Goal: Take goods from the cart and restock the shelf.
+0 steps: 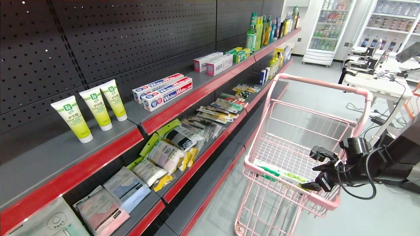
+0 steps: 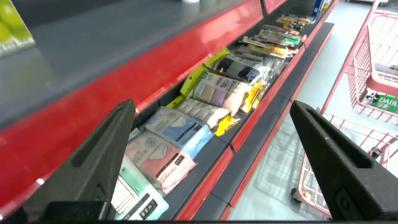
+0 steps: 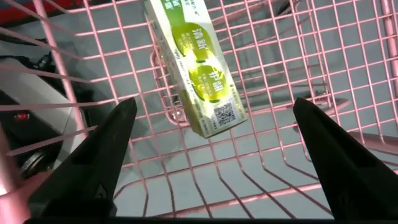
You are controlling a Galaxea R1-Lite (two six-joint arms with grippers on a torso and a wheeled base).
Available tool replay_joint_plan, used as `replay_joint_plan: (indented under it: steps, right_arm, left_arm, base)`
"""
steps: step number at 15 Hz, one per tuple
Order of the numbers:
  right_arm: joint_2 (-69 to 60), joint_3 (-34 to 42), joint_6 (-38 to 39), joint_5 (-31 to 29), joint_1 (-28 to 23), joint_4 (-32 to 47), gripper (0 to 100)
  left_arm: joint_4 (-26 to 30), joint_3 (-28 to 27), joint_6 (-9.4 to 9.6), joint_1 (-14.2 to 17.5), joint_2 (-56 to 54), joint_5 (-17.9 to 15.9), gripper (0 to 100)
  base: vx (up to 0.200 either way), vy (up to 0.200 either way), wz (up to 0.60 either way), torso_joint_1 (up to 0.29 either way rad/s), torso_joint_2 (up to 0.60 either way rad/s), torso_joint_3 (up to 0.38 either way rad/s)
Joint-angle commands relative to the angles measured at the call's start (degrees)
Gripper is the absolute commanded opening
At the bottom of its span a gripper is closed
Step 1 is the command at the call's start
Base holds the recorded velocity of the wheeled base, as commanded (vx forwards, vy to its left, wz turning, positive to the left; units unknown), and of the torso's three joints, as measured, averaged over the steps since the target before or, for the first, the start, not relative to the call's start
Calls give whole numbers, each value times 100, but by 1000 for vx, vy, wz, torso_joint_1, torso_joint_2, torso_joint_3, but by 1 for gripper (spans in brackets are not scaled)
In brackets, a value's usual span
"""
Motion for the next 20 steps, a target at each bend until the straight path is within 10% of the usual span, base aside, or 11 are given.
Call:
replay_joint_plan:
  steps: [1, 20]
  right_arm:
    - [42, -114, 4, 12, -47, 6, 100]
    - [1211, -1529, -708, 653, -100, 990, 100]
  left_arm:
    - [-5, 0, -9, 1, 7, 1, 100]
    - [-5, 0, 0, 1, 7, -8, 100]
  base:
    - [0, 0, 0, -124, 295, 163]
    - [0, 0, 0, -7, 19, 10]
